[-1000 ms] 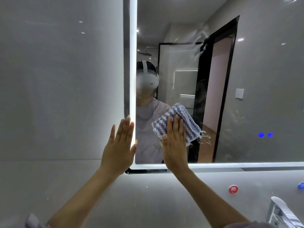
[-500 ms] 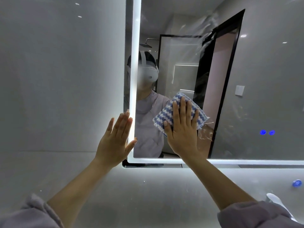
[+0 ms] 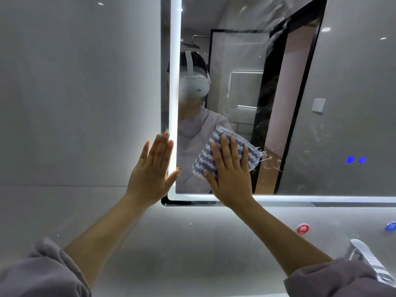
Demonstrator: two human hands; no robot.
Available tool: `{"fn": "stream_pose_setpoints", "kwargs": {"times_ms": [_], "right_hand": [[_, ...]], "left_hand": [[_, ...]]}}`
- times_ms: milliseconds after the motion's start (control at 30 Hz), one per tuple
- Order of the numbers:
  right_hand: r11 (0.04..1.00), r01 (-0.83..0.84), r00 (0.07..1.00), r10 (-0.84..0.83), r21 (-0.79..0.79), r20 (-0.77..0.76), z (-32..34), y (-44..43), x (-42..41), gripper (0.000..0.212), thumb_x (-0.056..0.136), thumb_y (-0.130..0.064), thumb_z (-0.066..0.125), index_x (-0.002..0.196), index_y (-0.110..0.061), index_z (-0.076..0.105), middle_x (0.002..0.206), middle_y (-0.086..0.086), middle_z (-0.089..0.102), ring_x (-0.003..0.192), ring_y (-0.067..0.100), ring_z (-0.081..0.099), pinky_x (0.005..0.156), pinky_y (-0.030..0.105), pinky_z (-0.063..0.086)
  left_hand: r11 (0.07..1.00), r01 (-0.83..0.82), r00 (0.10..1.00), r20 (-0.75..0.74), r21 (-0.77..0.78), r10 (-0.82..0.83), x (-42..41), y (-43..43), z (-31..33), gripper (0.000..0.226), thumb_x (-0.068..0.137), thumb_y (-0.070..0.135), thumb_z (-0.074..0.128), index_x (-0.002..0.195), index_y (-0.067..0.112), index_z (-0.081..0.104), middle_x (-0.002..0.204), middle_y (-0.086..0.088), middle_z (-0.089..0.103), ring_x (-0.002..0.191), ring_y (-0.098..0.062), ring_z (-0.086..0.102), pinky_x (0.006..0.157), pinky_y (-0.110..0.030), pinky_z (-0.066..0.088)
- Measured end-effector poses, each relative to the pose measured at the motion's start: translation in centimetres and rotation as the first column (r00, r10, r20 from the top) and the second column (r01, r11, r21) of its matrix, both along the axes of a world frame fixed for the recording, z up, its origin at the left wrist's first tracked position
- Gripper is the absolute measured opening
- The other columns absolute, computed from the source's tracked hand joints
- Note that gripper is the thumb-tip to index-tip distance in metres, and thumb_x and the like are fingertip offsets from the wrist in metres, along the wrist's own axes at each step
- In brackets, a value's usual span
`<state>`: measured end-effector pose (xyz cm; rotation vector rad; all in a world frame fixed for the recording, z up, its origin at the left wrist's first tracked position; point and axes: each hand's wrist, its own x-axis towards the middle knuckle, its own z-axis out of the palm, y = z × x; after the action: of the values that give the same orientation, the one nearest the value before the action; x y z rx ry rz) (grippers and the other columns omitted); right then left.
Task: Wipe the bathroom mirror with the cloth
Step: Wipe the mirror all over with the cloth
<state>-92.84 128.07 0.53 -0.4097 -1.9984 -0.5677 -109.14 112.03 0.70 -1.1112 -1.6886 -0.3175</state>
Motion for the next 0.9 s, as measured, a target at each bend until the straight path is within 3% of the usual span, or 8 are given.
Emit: {"fn": "stream_pose_setpoints", "kwargs": {"times_ms": [100,267,400,633,900], "right_hand": [[0.999,-0.024,0.997,0.021,0.039,0.075,-2.8,-0.5,0.0,0.066,0.099,-0.054,0.023,0.154,-0.019,0.006,0.161,0.005,0.000,0.149,0.024,-0.003,0.120,0.047,-0.006],[0.996,-0.041,0.989,0.029,0.082,0.142,-7.3,-1.1,-0.3,0.066,0.100,-0.051,0.023,0.154,-0.019,0.004,0.162,0.004,-0.002,0.149,0.024,0.001,0.120,0.048,-0.004],[0.992,-0.037,0.989,0.019,0.121,0.150,-9.6,-1.4,-0.7,0.066,0.100,-0.050,0.023,0.155,-0.018,0.004,0.162,0.005,-0.005,0.149,0.024,0.000,0.120,0.048,-0.003],[0.995,-0.045,0.994,0.035,0.093,0.100,-9.7,-1.6,-1.2,0.064,0.101,-0.049,0.023,0.155,-0.020,0.004,0.162,0.001,-0.005,0.150,0.021,0.000,0.120,0.046,-0.003],[0.979,-0.076,0.987,0.047,0.187,0.155,-7.7,-0.9,-0.6,0.060,0.102,-0.045,0.022,0.154,-0.019,0.008,0.163,0.000,-0.004,0.149,0.020,0.001,0.121,0.044,-0.003]], "left_hand": [[1.000,0.014,1.000,-0.008,0.008,-0.014,-0.1,0.0,-0.1,0.079,0.095,0.057,0.029,0.151,0.005,0.010,0.159,-0.012,0.009,0.149,-0.025,0.000,0.120,-0.039,0.005],[0.999,0.030,0.999,-0.022,0.019,-0.030,0.2,-0.1,0.0,0.078,0.095,0.056,0.028,0.150,0.003,0.013,0.157,-0.015,0.012,0.145,-0.032,0.017,0.117,-0.046,0.021],[1.000,0.028,1.000,-0.006,0.010,-0.028,0.2,-0.1,0.1,0.077,0.095,0.056,0.026,0.149,0.003,0.011,0.157,-0.015,0.011,0.145,-0.032,0.018,0.116,-0.046,0.022],[0.999,0.035,0.999,0.012,0.008,-0.035,0.2,0.0,0.0,0.076,0.095,0.056,0.027,0.149,0.004,0.012,0.156,-0.014,0.011,0.145,-0.032,0.016,0.116,-0.047,0.020],[1.000,0.008,1.000,0.014,-0.008,-0.008,0.3,-0.1,-0.1,0.076,0.096,0.055,0.026,0.149,0.003,0.012,0.157,-0.015,0.010,0.145,-0.032,0.015,0.117,-0.046,0.018]]}}
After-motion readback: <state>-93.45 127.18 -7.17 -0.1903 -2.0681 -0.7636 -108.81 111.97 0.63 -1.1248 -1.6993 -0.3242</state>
